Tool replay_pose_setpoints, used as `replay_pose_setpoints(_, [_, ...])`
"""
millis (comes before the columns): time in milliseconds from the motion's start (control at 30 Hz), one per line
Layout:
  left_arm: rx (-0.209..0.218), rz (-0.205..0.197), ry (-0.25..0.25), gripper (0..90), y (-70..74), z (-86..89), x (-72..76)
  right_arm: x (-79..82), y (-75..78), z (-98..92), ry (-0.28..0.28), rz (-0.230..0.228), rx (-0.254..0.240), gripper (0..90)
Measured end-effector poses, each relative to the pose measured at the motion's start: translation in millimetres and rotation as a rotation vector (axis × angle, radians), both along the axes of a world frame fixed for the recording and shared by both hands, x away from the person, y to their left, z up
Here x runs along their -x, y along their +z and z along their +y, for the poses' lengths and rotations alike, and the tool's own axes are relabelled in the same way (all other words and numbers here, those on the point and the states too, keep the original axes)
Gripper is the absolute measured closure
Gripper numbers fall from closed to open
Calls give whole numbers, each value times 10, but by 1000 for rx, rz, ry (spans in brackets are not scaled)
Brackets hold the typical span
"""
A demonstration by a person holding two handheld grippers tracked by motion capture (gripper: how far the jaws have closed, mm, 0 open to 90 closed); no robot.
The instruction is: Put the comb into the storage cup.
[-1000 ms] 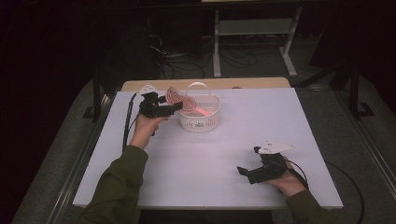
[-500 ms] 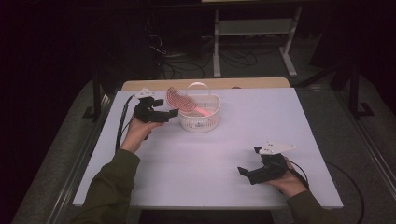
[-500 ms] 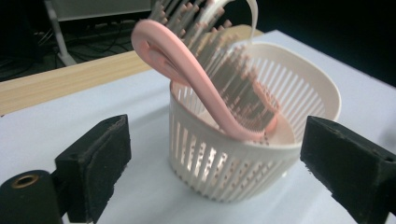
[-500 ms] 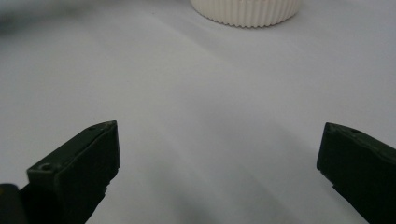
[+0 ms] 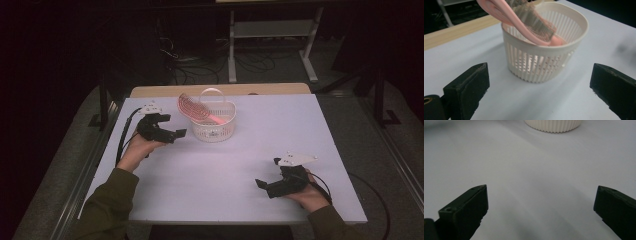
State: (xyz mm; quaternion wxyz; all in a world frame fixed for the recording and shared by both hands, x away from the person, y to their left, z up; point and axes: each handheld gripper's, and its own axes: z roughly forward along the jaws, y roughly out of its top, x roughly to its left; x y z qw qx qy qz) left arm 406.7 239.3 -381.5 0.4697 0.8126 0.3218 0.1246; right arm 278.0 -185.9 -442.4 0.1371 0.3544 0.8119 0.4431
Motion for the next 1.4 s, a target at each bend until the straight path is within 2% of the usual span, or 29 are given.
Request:
replay_pose_setpoints(200, [-45,10,-41,26,-54,-19,141,11,8,-14,-9,-1,-3,0])
replay_pose_setpoints(433, [-64,23,-61,26,-133,-39,279,12,12,-3,-8,-1,-1,0])
replay_pose_setpoints(867, [-70,23,-76,26,-183,-35,539,-11,15,20,0,-4,-2,0])
replay_pose_setpoints(1133, [-81,26,-83,26,-230,-31,642,-12,16,24,4,-7,0,0])
replay_pose_setpoints(1400, [-74,23,-93,27,-256,-8,743,1,15,11,-2,-6,5,0])
